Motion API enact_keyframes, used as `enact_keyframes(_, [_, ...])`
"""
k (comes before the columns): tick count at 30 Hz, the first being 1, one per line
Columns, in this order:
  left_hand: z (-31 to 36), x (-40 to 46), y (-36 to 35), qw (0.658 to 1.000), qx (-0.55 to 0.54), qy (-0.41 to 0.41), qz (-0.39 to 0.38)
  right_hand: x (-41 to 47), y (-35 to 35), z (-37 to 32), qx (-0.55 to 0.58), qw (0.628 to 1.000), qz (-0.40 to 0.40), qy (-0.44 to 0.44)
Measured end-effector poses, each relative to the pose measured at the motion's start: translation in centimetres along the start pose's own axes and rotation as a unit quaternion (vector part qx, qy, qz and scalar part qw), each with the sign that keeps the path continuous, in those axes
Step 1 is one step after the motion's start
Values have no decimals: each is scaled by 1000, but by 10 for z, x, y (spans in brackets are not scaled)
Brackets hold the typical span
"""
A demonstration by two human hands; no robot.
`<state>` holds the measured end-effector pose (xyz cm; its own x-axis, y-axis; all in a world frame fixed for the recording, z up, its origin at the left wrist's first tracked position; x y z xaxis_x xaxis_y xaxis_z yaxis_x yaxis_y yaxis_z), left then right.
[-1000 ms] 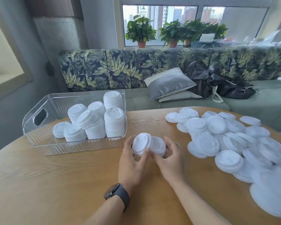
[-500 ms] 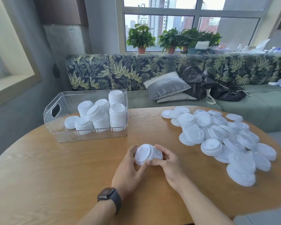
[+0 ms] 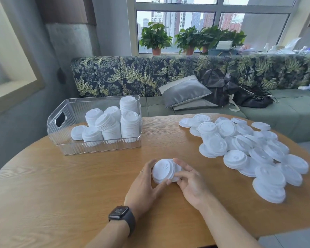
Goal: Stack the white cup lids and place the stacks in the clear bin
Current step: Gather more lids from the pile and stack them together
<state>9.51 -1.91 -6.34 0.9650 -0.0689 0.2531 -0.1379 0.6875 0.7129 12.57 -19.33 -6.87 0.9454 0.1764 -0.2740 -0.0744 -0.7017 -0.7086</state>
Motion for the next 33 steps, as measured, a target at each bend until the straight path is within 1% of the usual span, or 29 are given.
enact_keyframes(4, [0, -1, 1, 1000, 23, -4, 9, 5, 3, 5, 52, 998, 22, -2])
enact_keyframes(11, [6, -1, 3, 995, 99, -19, 17, 0, -1, 4, 85, 996, 18, -1])
enact_keyframes(14, [5, -1, 3, 993, 115, -13, 15, -3, -5, 3, 65, 998, 7, -17])
enact_keyframes(17, [5, -1, 4, 993, 115, -16, 19, -4, -7, 2, 44, 999, 0, -15])
enact_keyframes(20, [7, -1, 4, 993, 115, -14, 27, -1, -5, 4, 47, 999, -7, -16])
enact_keyframes(24, [7, 0, 3, 993, 108, -23, 40, -4, -9, 7, 33, 998, -33, -41])
enact_keyframes(28, [6, -1, 1, 993, 106, -35, 43, -8, -14, 7, 18, 998, -44, -43])
enact_keyframes(33, [5, -1, 0, 992, 112, -42, 51, -8, -17, 7, -33, 997, -62, -43])
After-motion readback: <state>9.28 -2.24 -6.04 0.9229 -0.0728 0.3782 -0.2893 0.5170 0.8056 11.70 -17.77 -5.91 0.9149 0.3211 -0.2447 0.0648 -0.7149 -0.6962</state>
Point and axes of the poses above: each hand's wrist, its own x-axis towards the middle knuckle, its own y-axis out of the back of the hand, z = x × y, the point moved 4 cm from there along x, towards the middle knuckle, and after that the axes turned 10 degrees about x, right-handed, at the moved point
